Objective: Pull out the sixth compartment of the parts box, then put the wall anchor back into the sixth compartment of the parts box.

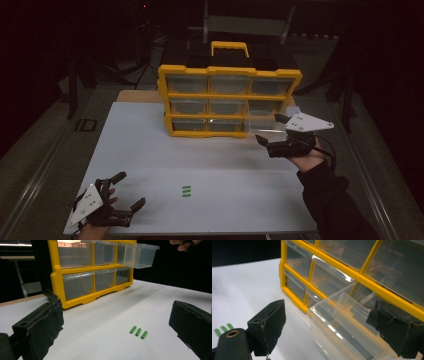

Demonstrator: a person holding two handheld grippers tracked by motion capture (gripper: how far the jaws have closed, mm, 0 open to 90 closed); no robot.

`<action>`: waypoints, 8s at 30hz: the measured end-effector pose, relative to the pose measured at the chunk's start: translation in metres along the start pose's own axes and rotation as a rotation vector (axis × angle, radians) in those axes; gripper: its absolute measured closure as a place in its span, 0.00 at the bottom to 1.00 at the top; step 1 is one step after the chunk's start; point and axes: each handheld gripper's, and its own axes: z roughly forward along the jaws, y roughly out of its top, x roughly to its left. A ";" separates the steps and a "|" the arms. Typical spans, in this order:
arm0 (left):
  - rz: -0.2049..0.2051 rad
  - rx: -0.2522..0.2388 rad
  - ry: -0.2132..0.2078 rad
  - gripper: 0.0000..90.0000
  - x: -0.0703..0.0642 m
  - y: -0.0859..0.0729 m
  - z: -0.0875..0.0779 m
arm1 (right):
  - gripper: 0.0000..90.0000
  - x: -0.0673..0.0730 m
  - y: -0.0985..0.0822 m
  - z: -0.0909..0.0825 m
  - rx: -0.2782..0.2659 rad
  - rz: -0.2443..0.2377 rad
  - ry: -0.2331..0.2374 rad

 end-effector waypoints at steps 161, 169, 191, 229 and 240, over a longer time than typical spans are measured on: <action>-0.006 0.124 -0.095 0.00 0.010 0.104 0.034 | 0.12 0.064 -0.139 -0.010 -0.181 0.064 0.278; 0.008 0.141 -0.119 0.00 0.009 0.107 0.047 | 0.12 0.064 -0.139 -0.010 -0.181 0.065 0.282; 0.030 0.244 -0.220 0.01 0.006 0.083 0.093 | 0.12 0.067 -0.138 -0.008 -0.179 0.058 0.297; 0.018 0.492 -0.387 0.31 -0.001 0.027 0.142 | 0.12 0.067 -0.139 -0.006 -0.168 0.060 0.311; 0.024 0.576 -0.438 0.54 -0.002 0.015 0.150 | 0.12 0.067 -0.139 -0.006 -0.165 0.057 0.314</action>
